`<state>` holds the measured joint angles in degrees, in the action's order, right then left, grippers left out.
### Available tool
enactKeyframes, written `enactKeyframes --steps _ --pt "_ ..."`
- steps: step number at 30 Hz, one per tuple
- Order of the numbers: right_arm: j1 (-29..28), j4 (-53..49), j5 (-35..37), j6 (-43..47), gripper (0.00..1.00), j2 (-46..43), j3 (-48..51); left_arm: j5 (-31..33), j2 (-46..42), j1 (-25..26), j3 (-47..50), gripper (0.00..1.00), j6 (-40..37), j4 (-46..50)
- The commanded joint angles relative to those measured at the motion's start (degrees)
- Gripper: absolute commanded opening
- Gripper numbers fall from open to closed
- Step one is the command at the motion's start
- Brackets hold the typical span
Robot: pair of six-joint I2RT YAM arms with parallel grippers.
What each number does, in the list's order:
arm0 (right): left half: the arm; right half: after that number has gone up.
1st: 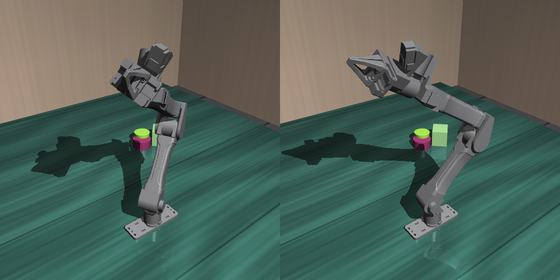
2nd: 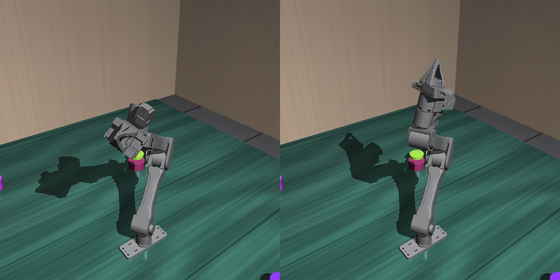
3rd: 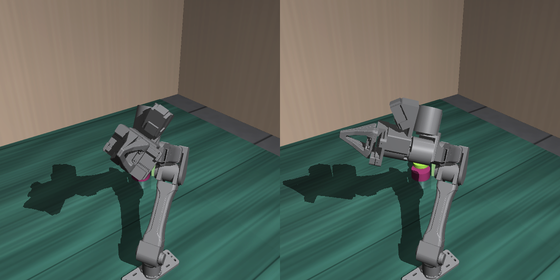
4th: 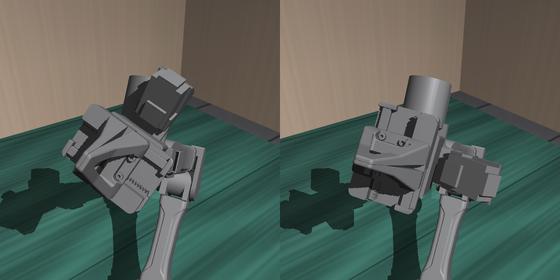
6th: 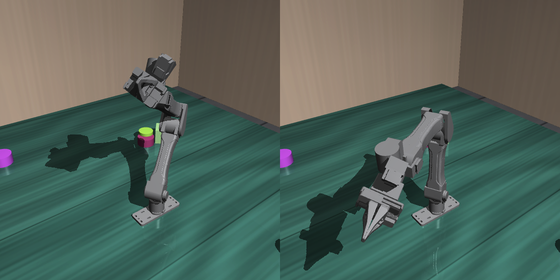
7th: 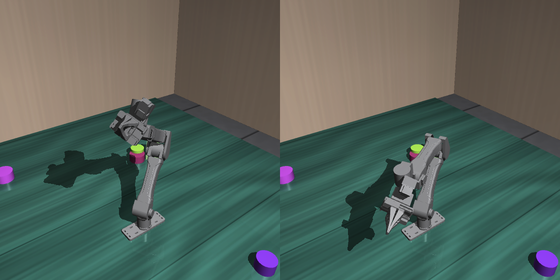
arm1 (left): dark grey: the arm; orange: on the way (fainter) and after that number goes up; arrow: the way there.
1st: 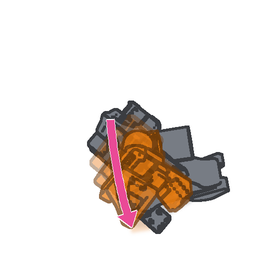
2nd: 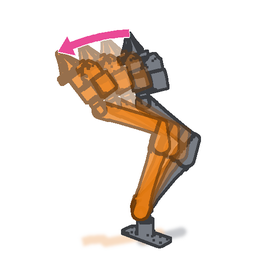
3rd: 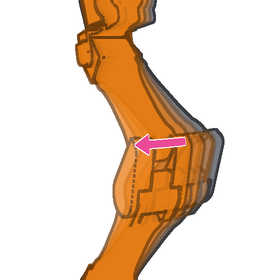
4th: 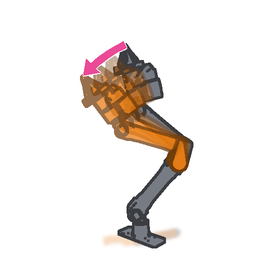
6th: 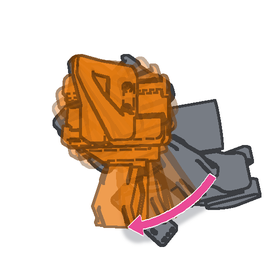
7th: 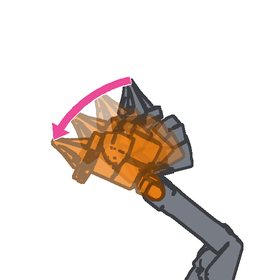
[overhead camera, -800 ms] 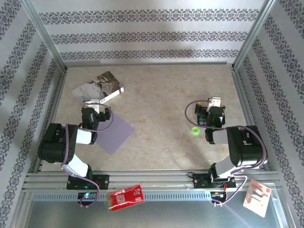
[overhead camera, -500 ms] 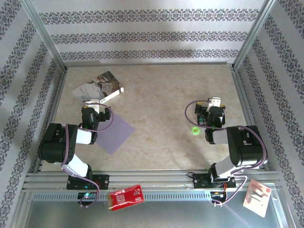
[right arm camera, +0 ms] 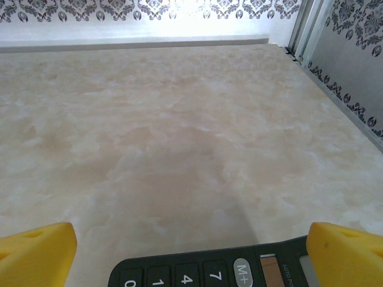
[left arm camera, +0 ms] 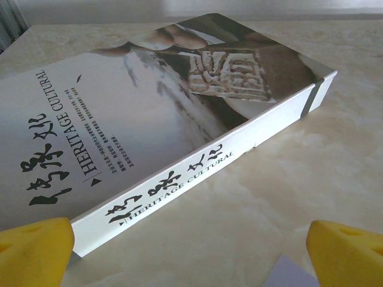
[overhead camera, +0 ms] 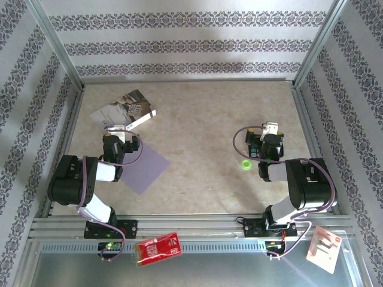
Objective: Fold a paper plane with a square sheet of paper (pick it up from the middle)
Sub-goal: Move the square sheet of paper to the center of the table.
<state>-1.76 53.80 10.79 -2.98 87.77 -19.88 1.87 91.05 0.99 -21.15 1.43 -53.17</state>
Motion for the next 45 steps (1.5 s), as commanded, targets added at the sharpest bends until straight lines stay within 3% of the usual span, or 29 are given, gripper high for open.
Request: enactKeyframes --steps 1,21,23,25,26,29,31,34,37,39,43,45 --pt "-0.6 1.5 -1.2 0.2 0.98 -0.3 -1.0 -0.7 0.2 -1.0 -0.9 1.0 -1.1 -1.5" --pt "-0.6 1.5 -1.2 0.3 0.98 -0.4 -0.9 -0.2 0.0 -1.0 -0.5 1.0 -0.8 -2.3" --pt "-1.0 -0.6 1.8 -0.3 0.98 -2.7 -1.2 -0.1 -2.7 -1.0 -0.2 1.0 -0.9 -0.7" --pt "-1.4 -1.4 2.1 0.4 0.98 -4.7 -1.0 0.9 -8.1 -1.0 -1.5 1.0 -0.5 6.6" --pt "-2.4 -4.8 6.4 0.4 0.98 -7.5 -1.8 2.7 -11.3 -1.0 -3.0 1.0 0.2 11.4" --pt "-1.1 -20.1 12.4 -5.3 0.98 -17.3 -5.6 11.0 -18.5 -1.1 -7.4 1.0 9.5 25.4" --pt "1.7 -30.2 11.5 -11.4 0.98 -23.8 -7.8 11.8 -21.7 -1.3 -10.6 1.0 14.0 34.4" --pt "6.0 -45.0 7.6 -20.1 0.98 -31.8 -11.0 6.7 -25.2 -1.4 -15.1 1.0 21.6 47.5" --pt "5.9 -51.2 -4.0 -24.3 0.98 -36.8 -12.0 -3.4 -26.8 -1.1 -18.8 1.0 28.8 58.7" --pt "1.5 -55.4 -7.9 -25.5 0.98 -37.2 -13.5 -10.0 -26.4 -0.2 -20.7 1.0 30.3 64.2" --pt "-14.0 -65.9 -8.6 -22.8 0.98 -32.1 -18.7 -10.7 -22.7 5.6 -26.4 1.0 28.5 78.3" --pt "-20.2 -69.2 -7.6 -21.6 0.98 -29.6 -20.5 -7.5 -19.7 10.0 -29.8 1.0 26.3 85.8"
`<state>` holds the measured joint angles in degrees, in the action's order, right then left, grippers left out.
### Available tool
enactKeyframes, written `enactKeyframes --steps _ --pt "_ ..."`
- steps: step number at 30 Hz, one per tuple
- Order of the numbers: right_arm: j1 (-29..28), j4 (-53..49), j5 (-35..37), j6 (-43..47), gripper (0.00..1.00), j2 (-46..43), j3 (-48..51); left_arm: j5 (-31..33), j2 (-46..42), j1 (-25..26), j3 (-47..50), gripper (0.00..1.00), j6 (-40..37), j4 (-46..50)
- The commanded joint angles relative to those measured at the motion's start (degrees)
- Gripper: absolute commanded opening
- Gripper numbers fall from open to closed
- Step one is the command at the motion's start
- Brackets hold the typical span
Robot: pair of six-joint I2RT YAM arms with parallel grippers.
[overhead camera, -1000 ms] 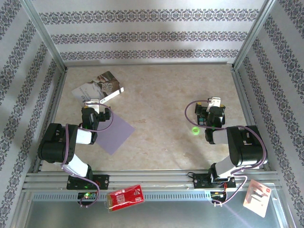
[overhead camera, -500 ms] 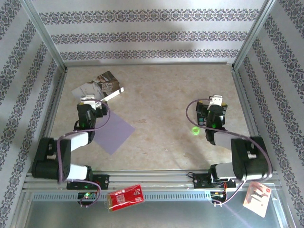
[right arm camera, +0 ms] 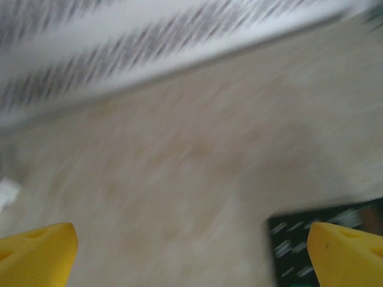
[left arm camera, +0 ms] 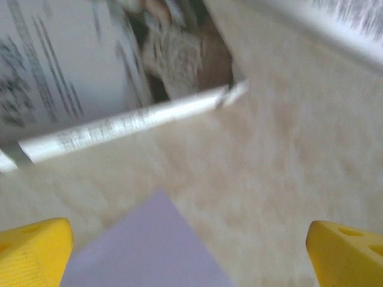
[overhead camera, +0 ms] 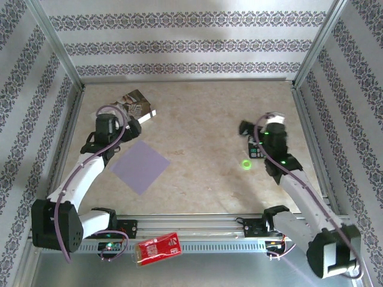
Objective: Fold a paper plane with a square sheet of paper (pick it up from the middle)
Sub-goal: Move the square sheet of paper to the center of the table.
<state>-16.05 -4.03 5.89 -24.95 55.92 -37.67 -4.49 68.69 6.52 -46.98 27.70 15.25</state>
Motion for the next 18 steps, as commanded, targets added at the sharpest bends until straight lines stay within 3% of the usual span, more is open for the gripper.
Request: enactKeyframes --steps 1,4,7,12,18 --pt "-8.1 -12.4 -3.5 0.9 0.98 3.5 -3.4 1.1 4.4 6.8 -5.6 1.0 -0.8 21.9" --pt "-11.5 -14.1 -5.0 1.2 0.98 5.6 -4.6 7.8 9.0 13.4 -8.1 1.0 -0.8 31.6" --pt "-12.1 -13.6 -6.8 0.9 0.98 6.5 -4.6 9.5 11.5 17.3 -7.3 1.0 2.3 35.8" --pt "-12.1 -12.1 -7.7 0.8 0.98 7.2 -4.3 6.4 11.7 17.8 -1.6 0.9 5.2 31.2" --pt "-11.7 -12.0 -8.7 0.9 0.98 7.4 -3.3 8.1 19.4 18.7 -4.7 0.74 2.7 25.6"
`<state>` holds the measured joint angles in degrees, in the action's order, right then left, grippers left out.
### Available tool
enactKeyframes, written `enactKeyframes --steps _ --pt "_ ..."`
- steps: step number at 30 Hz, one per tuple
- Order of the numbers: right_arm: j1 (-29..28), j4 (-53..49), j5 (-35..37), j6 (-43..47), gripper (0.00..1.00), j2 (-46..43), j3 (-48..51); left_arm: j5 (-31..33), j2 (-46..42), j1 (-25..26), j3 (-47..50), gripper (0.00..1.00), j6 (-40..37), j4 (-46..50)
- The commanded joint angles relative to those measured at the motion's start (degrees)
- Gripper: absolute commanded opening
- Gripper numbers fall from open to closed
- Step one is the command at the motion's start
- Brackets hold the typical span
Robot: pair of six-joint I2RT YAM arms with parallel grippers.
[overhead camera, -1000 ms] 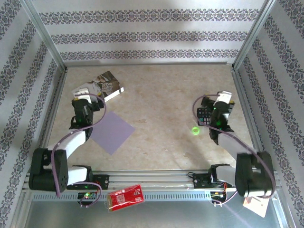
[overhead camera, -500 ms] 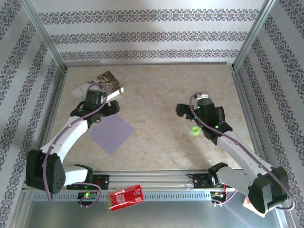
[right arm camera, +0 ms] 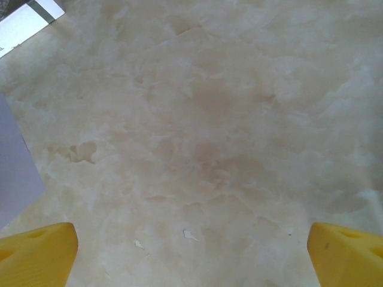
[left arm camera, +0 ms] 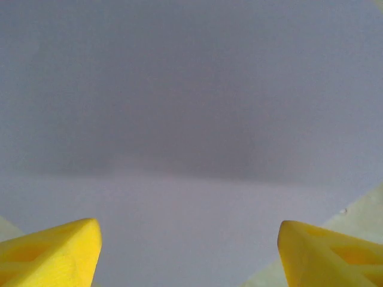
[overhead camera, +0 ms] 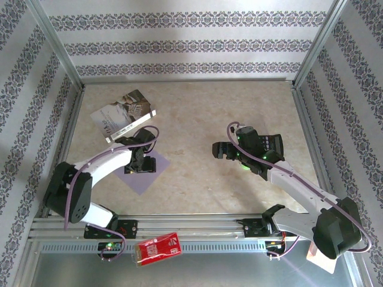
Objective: Fold a paper plane with a square sheet of paper (pick it up from the middle)
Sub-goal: Move the square sheet of paper to the center of the table.
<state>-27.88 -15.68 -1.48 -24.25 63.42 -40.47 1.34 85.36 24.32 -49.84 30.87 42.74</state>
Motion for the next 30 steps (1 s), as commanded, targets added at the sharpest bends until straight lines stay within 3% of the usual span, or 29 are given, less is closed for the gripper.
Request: enactKeyframes --steps 1,8,15,21,25,28,30 --pt "0.2 -0.5 -1.7 0.1 0.98 -0.5 0.0 2.6 3.6 0.9 -2.1 0.74 -0.8 -3.1" --pt "2.9 -0.5 -3.3 -1.4 0.98 -5.5 3.9 5.1 8.6 3.5 -3.6 0.75 0.0 -6.4" --pt "9.5 -0.1 -10.1 -2.6 0.98 -6.5 5.2 7.3 15.1 10.0 -6.8 0.74 8.0 -9.8" --pt "11.8 -1.2 -11.2 -2.2 0.98 -5.1 4.2 7.9 24.4 16.4 -19.0 0.75 17.0 -10.4" --pt "12.8 -2.3 -11.5 -2.2 0.98 -4.9 3.6 5.0 29.8 19.0 -28.2 0.76 20.9 -11.9" --pt "13.4 -3.4 -11.5 -1.9 0.98 -5.4 3.1 3.5 29.5 19.1 -32.0 0.78 18.9 -11.5" --pt "13.6 -4.3 -11.8 -1.5 0.98 -5.9 3.0 2.4 26.7 18.1 -30.8 0.82 13.6 -11.4"
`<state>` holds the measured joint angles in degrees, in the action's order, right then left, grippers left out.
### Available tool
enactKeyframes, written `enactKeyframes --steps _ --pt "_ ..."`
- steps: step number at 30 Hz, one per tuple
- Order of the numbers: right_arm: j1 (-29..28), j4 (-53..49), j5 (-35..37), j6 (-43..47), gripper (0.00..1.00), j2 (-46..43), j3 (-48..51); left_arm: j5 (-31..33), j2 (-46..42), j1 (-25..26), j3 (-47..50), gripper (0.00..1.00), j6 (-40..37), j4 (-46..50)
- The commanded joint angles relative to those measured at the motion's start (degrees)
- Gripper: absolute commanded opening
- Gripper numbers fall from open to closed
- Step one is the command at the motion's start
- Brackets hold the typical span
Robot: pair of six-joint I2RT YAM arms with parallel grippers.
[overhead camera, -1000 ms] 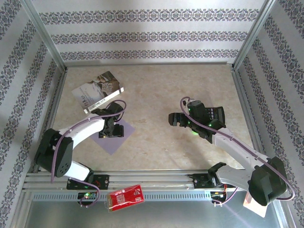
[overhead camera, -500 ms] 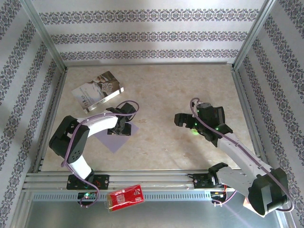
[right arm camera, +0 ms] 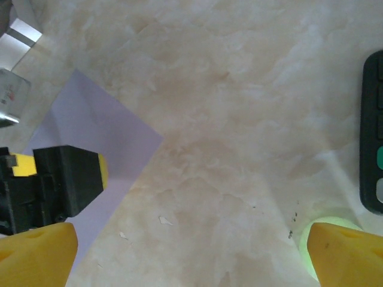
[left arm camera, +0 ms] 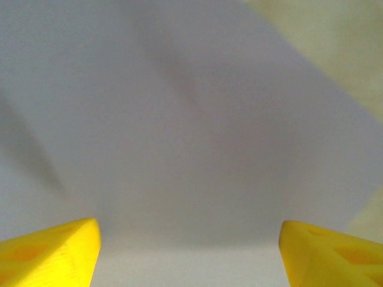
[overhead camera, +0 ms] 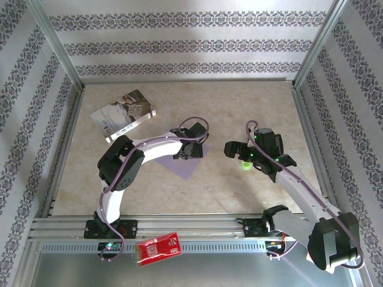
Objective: Fold a paper plane with a square sheet of paper (pick it up from the middle)
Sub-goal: Move the square sheet of paper to the center of the table.
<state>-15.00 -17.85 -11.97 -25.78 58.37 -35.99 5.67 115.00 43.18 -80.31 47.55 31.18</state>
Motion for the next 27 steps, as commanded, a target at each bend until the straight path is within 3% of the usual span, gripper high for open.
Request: enactKeyframes --steps 1,4,8,11,13,27 --pt "0.7 -2.4 -1.4 0.3 0.98 -1.1 -1.4 -3.4 -4.4 -1.5 0.9 0.83 -6.2 -0.1" --pt "0.8 -2.5 -1.8 0.2 0.98 -1.8 -0.5 -9.8 -7.8 -5.0 4.5 0.85 -19.0 1.3" --pt "0.9 -3.1 -1.2 0.0 0.98 -2.5 0.0 -11.0 -7.5 -7.3 2.4 0.91 -33.6 8.6" --pt "1.3 -3.6 -0.7 -0.1 0.98 -3.0 -0.3 -11.0 -4.3 -7.4 -1.5 0.96 -39.6 12.2" --pt "1.4 -4.1 -0.8 -0.3 0.98 -3.1 -0.9 -11.2 -1.7 -7.5 -4.2 1.0 -41.7 14.7" --pt "1.4 -4.9 -1.2 -1.0 0.98 -2.9 -1.5 -11.6 9.6 -8.5 -16.6 1.0 -43.4 24.0"
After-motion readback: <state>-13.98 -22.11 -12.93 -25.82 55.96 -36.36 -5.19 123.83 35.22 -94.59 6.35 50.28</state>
